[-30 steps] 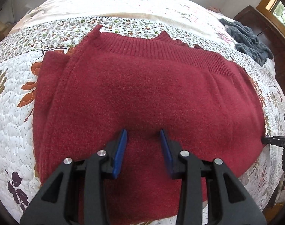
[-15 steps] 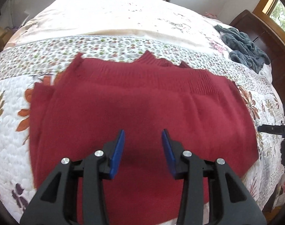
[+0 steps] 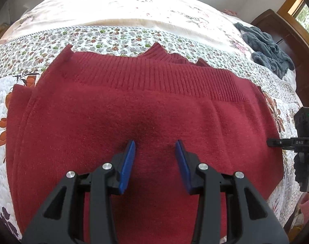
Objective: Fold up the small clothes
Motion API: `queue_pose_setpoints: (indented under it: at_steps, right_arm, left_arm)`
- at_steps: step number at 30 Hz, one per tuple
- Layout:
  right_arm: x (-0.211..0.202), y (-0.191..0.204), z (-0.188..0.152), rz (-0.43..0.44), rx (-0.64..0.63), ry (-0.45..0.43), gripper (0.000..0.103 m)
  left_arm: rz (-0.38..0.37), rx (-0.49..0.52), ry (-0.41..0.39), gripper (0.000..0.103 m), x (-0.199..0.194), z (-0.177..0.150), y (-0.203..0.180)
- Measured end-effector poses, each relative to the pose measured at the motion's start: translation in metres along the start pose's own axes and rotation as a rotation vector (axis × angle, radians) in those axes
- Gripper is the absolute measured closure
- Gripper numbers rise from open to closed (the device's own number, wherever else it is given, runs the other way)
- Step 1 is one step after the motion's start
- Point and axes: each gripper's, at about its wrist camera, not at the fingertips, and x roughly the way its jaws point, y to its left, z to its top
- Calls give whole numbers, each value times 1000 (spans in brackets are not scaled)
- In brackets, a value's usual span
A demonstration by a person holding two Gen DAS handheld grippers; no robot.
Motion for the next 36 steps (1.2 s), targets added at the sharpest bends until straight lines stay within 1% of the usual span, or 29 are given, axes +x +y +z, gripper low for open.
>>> queue_pose_setpoints:
  at_steps: [1, 4, 16, 19, 22, 26, 28, 31, 36]
  right_arm:
    - [0, 2, 0, -4, -5, 0, 80]
    - [-3, 4, -2, -21, -13, -6, 83]
    - [2, 4, -3, -40, 3, -6, 83]
    - [0, 12, -3, -69, 2, -10, 84]
    - [-9, 29, -2, -83, -11, -24, 86]
    - [-28, 80, 0, -68, -100, -58, 87]
    - [-31, 115, 1, -70, -167, -62, 87]
    - [-23, 159, 3, -94, -245, -48, 87]
    - [4, 213, 0, -99, -330, -1, 87]
  left_arm:
    - [0, 1, 1, 62, 0, 0, 0]
    - [-1, 7, 1, 62, 0, -1, 1]
    - [-8, -3, -4, 62, 5, -4, 3]
    - [-14, -18, -4, 62, 0, -2, 3]
    - [-16, -32, -12, 62, -14, -3, 4]
    - [-30, -15, -48, 60, -35, -6, 6]
    - [-38, -17, -53, 60, -41, -6, 8]
    - [-48, -29, -60, 60, -48, -6, 14]
    - [-76, -71, -70, 60, -55, -4, 27]
